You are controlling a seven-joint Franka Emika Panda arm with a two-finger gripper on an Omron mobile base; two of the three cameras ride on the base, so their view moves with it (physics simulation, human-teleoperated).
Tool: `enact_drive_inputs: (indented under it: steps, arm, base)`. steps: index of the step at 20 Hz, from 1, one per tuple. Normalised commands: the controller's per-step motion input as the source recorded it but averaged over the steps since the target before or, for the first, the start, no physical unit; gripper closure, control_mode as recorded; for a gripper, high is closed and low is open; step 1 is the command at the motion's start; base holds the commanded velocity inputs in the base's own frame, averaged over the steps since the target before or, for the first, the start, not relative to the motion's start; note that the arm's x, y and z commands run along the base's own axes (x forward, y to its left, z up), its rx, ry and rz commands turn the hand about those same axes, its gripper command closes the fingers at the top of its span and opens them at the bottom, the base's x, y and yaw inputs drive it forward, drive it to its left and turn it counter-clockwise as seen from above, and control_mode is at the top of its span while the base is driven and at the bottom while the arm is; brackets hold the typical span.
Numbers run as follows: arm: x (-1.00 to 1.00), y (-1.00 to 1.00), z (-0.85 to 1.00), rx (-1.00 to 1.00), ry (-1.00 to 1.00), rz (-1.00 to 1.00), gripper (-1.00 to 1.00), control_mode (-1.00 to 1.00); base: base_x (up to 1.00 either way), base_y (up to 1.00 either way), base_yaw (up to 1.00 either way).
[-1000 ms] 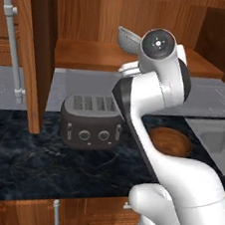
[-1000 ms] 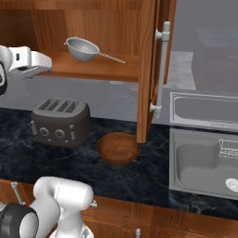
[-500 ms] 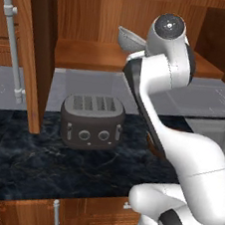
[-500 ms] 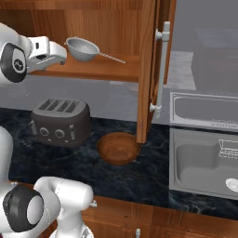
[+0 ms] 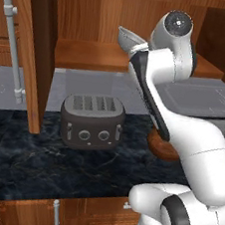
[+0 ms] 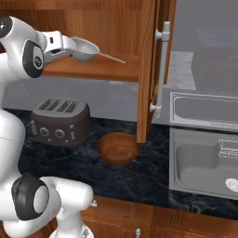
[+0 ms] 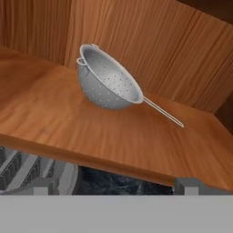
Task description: Open the cabinet and setup a tea strainer by placing it in the bowl upright.
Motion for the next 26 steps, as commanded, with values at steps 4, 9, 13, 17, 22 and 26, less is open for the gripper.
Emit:
enact_drive_inputs:
  steps: [4, 9, 13, 17, 22, 26]
  arm:
    - [0.35, 0.0, 0.29, 0.01, 0.0, 0.08, -1.0, -1.0]
    - [0.36, 0.03, 0.07, 0.0, 0.06, 0.09, -1.0, -1.0]
    - [0.19, 0.16, 0.0, 0.0, 0.04, 0.1, -1.0, -1.0]
    - [0.1, 0.11, -0.03, 0.0, 0.01, 0.11, -1.0, -1.0]
    - [0.29, 0.03, -0.06, 0.0, 0.0, 0.09, -1.0, -1.0]
    - [0.42, 0.0, -0.23, 0.0, 0.02, 0.05, -1.0, -1.0]
  base:
    - [0.0, 0.0, 0.0]
    - [0.0, 0.0, 0.0]
    - [0.0, 0.0, 0.0]
    - [0.0, 0.0, 0.0]
    - [0.0, 0.0, 0.0]
    - [0.0, 0.0, 0.0]
